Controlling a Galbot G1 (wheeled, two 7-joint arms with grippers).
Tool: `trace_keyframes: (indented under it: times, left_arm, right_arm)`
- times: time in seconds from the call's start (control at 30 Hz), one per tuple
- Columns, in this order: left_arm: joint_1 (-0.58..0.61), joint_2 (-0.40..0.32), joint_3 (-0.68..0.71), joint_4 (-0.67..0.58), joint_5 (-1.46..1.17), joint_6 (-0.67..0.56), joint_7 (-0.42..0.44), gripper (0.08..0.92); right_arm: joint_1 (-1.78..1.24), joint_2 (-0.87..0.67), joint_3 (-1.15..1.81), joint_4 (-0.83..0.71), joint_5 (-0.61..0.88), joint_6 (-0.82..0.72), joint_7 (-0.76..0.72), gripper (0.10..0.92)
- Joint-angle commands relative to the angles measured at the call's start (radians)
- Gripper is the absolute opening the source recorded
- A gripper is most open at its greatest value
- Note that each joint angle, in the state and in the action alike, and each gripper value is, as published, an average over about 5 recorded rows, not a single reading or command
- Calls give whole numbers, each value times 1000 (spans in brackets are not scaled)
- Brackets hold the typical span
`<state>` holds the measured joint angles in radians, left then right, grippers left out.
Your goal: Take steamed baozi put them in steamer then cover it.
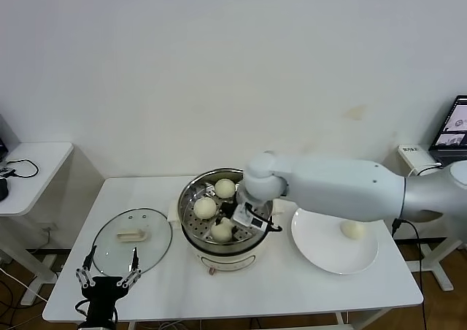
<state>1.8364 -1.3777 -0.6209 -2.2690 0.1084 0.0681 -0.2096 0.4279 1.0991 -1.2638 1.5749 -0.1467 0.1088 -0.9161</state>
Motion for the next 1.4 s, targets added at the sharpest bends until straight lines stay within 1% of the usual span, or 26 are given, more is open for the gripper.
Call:
trace_keyframes:
  times: [0.03,0.13,0.27,0.37,0.47,0.6,0.8,0.9,1.03,1.2,1.4]
  left_arm:
    - [0,0,1,-1,0,-1,0,823]
    - [0,2,1,-2,0,-1,0,823]
    - [-3,5,4,-1,0,-1,0,823]
    - [-5,9,6,0,0,-1,1,823]
    - [-8,16,8,1,-1,-1,2,823]
    - [-11,27,10,2,-1,-1,3,823]
    - [-13,48,15,1,-5,-2,5,823]
    - [-17,57,21,2,-6,-3,6,823]
    - [-24,67,31,5,-6,-2,9,823]
    - [-28,77,40,9,-5,0,12,823]
    - [-23,80,40,12,-2,1,15,823]
  right_arm:
    - [-18,29,-6,-2,-82,56,10,519]
    - [-2,15,3,-2,-81,61,8,589]
    - [25,-24,28,-2,-72,65,7,710]
    - [43,-68,67,-1,-52,60,3,784]
    - [61,-123,120,-8,-38,50,-5,817]
    - [97,-201,170,-28,-2,0,-32,822]
    - [112,-373,195,-39,108,-197,-115,823]
    - [69,-486,228,-30,113,-273,-132,823]
    - [-60,-623,312,-3,99,-353,-119,823]
    - [-342,-740,487,9,48,-362,-106,823]
    - [-568,-751,648,-38,-15,-333,-93,823]
